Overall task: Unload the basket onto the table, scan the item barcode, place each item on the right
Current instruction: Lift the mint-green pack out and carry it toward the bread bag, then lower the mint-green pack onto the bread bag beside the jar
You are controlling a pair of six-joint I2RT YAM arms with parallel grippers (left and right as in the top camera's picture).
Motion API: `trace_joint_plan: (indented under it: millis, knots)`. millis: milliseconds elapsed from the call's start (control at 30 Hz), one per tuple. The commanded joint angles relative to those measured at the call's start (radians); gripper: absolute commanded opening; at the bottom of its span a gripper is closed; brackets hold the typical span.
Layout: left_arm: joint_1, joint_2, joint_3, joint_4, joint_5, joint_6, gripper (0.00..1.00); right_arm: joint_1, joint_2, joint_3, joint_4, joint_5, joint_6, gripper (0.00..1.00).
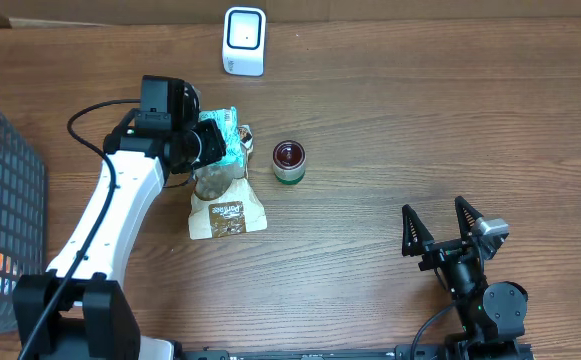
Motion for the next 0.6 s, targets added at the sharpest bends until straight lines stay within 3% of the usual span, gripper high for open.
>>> trace_joint_plan:
  millis: [0, 567]
  knots:
    - [-0.009, 0.001, -0.003, 0.014, 0.002, -0.010, 0.04, 0.006, -0.012, -0.011, 0.003, 0.012, -0.004, 1.00]
    - [-0.014, 0.083, -0.003, 0.087, 0.047, -0.029, 0.04, 0.006, -0.012, -0.011, 0.003, 0.012, -0.004, 1.00]
